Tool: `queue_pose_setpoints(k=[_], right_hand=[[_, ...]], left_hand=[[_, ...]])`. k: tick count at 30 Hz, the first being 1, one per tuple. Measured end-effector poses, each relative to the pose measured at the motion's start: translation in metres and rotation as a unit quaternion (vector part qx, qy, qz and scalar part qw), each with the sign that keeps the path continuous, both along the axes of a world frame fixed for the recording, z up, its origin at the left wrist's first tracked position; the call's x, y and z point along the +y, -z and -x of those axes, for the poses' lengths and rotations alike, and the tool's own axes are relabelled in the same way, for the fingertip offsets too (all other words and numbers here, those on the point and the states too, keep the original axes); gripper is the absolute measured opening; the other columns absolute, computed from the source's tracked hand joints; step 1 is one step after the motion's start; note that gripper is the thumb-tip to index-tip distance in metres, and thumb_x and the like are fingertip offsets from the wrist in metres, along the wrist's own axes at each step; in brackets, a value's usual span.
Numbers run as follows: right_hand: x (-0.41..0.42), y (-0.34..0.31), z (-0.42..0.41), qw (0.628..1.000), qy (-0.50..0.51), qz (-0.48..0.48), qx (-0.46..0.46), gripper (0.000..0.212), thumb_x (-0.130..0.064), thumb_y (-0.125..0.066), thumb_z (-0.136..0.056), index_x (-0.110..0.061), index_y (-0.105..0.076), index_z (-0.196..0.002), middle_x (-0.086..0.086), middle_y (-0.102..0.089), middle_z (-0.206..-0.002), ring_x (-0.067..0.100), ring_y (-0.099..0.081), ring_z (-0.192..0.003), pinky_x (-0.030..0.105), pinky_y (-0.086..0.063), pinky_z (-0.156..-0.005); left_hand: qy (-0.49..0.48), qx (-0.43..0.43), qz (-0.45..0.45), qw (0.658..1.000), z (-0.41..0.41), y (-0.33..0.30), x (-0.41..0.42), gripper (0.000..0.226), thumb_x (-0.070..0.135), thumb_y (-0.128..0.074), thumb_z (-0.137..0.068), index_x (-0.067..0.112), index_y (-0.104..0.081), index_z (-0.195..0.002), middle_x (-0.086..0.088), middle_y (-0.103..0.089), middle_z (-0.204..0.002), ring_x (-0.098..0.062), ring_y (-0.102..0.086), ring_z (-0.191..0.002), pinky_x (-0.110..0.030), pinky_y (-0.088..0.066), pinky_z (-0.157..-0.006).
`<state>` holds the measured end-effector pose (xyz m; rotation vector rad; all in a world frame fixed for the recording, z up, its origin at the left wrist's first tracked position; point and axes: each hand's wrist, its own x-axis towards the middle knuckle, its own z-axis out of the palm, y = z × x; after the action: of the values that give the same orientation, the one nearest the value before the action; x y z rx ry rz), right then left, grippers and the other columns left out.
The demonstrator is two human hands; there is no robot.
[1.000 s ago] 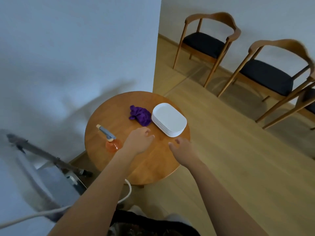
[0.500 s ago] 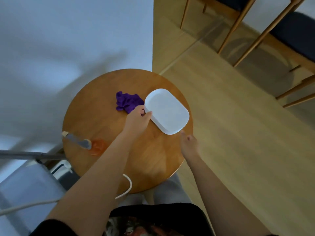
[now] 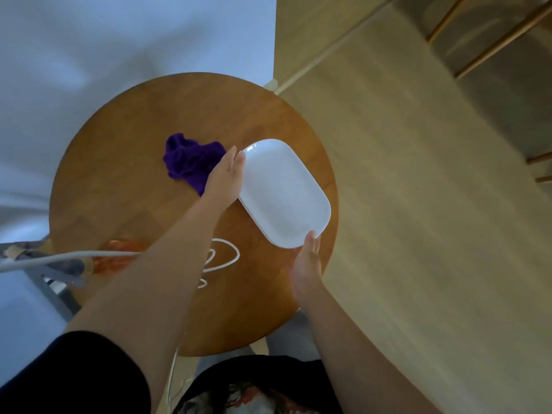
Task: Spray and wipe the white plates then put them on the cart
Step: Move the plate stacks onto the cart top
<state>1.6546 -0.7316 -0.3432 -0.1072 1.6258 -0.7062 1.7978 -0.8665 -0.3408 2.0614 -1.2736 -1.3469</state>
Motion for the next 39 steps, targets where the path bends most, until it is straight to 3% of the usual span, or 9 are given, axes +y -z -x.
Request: queue_pose_setpoints(k=[6,13,17,20,23,28,32,36,39], right_hand=[[-0.01,0.002,0.001,1.0,0.017,0.016,-0.002,0.051,-0.054,-0.014,-0.098,-0.047,0.003,-0.146,-0.013,-0.011,-0.156,0.017,-0.011,-0.144,0.044,-0.017,-0.116],[-0.055,0.006,0.046,0.991,-0.06,0.06,0.106,0.046,-0.043,-0.017,-0.102,-0.03,-0.035,-0.142,-0.003,-0.046,-0.138,0.018,-0.041,-0.129,0.045,-0.034,-0.11],[-0.093,0.008,0.075,0.98,-0.133,0.037,0.145,0.044,-0.041,-0.023,-0.1,-0.013,-0.049,-0.12,0.002,-0.056,-0.113,0.023,-0.054,-0.102,0.04,-0.049,-0.086],[-0.124,0.007,0.086,0.963,-0.196,0.03,0.185,0.025,-0.039,-0.026,-0.097,-0.019,-0.041,-0.096,-0.002,-0.042,-0.09,0.02,-0.038,-0.083,0.028,-0.032,-0.057],[-0.145,0.008,0.09,0.957,-0.225,0.035,0.181,0.027,-0.042,-0.025,-0.097,-0.024,-0.045,-0.102,-0.002,-0.044,-0.101,0.018,-0.04,-0.09,0.027,-0.034,-0.065],[-0.151,0.009,0.086,0.965,-0.214,0.035,0.145,0.047,-0.045,-0.026,-0.1,-0.016,-0.053,-0.125,-0.003,-0.055,-0.118,0.019,-0.05,-0.11,0.031,-0.038,-0.092],[-0.149,0.008,0.081,0.971,-0.205,0.034,0.116,0.041,-0.049,-0.022,-0.1,-0.025,-0.053,-0.115,-0.005,-0.056,-0.112,0.018,-0.051,-0.104,0.033,-0.039,-0.091],[-0.15,0.003,0.073,0.967,-0.229,0.033,0.108,0.051,-0.05,-0.024,-0.099,-0.019,-0.047,-0.133,-0.001,-0.052,-0.128,0.017,-0.048,-0.111,0.032,-0.036,-0.093],[-0.151,-0.006,0.061,0.963,-0.246,0.044,0.105,0.05,-0.052,-0.026,-0.099,-0.022,-0.049,-0.131,0.0,-0.052,-0.131,0.02,-0.05,-0.112,0.031,-0.036,-0.09]], left_hand=[[-0.068,0.011,-0.013,0.998,0.005,0.013,0.0,0.037,0.029,-0.029,-0.103,0.013,-0.051,-0.128,0.003,-0.054,-0.105,-0.016,-0.053,-0.099,-0.027,-0.036,-0.083],[-0.103,0.022,-0.009,0.994,0.008,0.008,0.028,0.039,0.024,-0.027,-0.101,0.026,-0.042,-0.138,0.007,-0.054,-0.112,-0.008,-0.051,-0.099,-0.028,-0.041,-0.084],[-0.143,0.03,-0.011,0.989,0.02,0.011,0.051,0.039,0.023,-0.031,-0.102,0.022,-0.039,-0.14,0.007,-0.053,-0.108,-0.009,-0.052,-0.095,-0.025,-0.041,-0.077],[-0.194,0.067,-0.044,0.978,0.021,0.015,0.053,0.039,0.027,-0.036,-0.099,0.022,-0.041,-0.137,0.011,-0.054,-0.101,-0.009,-0.054,-0.097,-0.023,-0.044,-0.076],[-0.249,0.115,-0.103,0.956,0.016,0.021,0.038,0.045,0.042,-0.038,-0.097,0.024,-0.043,-0.137,0.003,-0.053,-0.118,-0.018,-0.049,-0.117,-0.041,-0.042,-0.103],[-0.339,0.159,-0.168,0.912,0.023,0.02,0.03,0.03,0.056,-0.037,-0.093,0.029,-0.049,-0.091,0.006,-0.057,-0.099,-0.015,-0.054,-0.106,-0.042,-0.04,-0.106],[-0.382,0.174,-0.158,0.894,0.023,0.019,0.036,0.028,0.054,-0.038,-0.093,0.03,-0.052,-0.099,0.004,-0.059,-0.103,-0.017,-0.055,-0.106,-0.043,-0.042,-0.104],[-0.396,0.168,-0.153,0.89,0.017,0.012,0.049,0.039,0.054,-0.038,-0.093,0.026,-0.054,-0.115,0.0,-0.061,-0.109,-0.02,-0.057,-0.106,-0.044,-0.045,-0.101],[-0.397,0.152,-0.12,0.897,0.007,0.0,0.059,0.04,0.052,-0.036,-0.095,0.025,-0.056,-0.117,0.0,-0.063,-0.11,-0.02,-0.058,-0.106,-0.043,-0.046,-0.1]])
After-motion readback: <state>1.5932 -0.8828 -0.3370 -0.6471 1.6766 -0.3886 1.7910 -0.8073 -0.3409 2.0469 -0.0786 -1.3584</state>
